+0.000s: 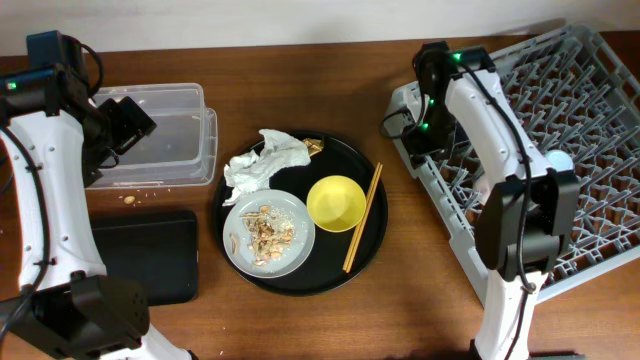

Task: Sort waste into correct bins and load items into the dishwasher rack

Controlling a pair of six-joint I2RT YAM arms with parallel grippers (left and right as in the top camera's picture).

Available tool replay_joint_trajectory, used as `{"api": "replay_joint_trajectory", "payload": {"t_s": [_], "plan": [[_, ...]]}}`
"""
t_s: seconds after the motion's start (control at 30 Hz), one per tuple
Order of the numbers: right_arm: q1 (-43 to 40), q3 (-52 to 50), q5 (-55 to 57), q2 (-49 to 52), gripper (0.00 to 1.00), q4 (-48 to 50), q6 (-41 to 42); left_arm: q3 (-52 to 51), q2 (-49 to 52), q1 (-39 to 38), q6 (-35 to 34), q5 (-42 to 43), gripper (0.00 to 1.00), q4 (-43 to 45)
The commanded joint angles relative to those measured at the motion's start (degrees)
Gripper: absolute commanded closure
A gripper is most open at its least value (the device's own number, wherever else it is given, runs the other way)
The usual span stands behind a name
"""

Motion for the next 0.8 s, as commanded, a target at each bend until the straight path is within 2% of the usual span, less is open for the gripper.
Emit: {"api": "replay_joint_trajectory", "payload": {"t_s": [0.0,0.07,0.17,0.47,0.53,0.57,0.67,0.77], "plan": [[0.2,-3.3,1.2,0.6,0.45,1.2,0.5,1.0,-1.7,0.3,-0.5,-0.4,0.01,-0.1],[0.2,-4.9,1.2,0.6,0.50,2.3,1.2,1.0,-1.7,0.3,-0.5,-0.4,0.01,-0.1],[0.2,-5.4,0.8,0.6,0.65,3.7,4.0,1.0,-1.7,0.3,-0.5,-0.4,0.01,-0.1],[0.2,-5.4,-3.5,0.6,0.81,11.6,13.6,1.0,-1.7,0.3,-0.5,-0.4,0.01,-0.1],[0.2,-5.4,-6.5,0.6,0.93,14.2,17.3,1.0,-1.7,0.3,-0.5,-0.4,0.01,-0.1],[0.2,-5.4,-6.6,0.6,0.96,15.1,19.7,1.0,-1.7,0.3,-0.5,-0.4,0.01,-0.1],[0.3,-5.4,-6.6,0.6,0.96,18.0,26.5,1.0,-1.7,0.3,-0.5,-0.4,0.01,-0.1],[0.3,-5.4,-9.3,0.6,0.95,20.6,28.1,1.0,-1.7,0.3,-0.5,-0.4,0.01,-0.1]]}}
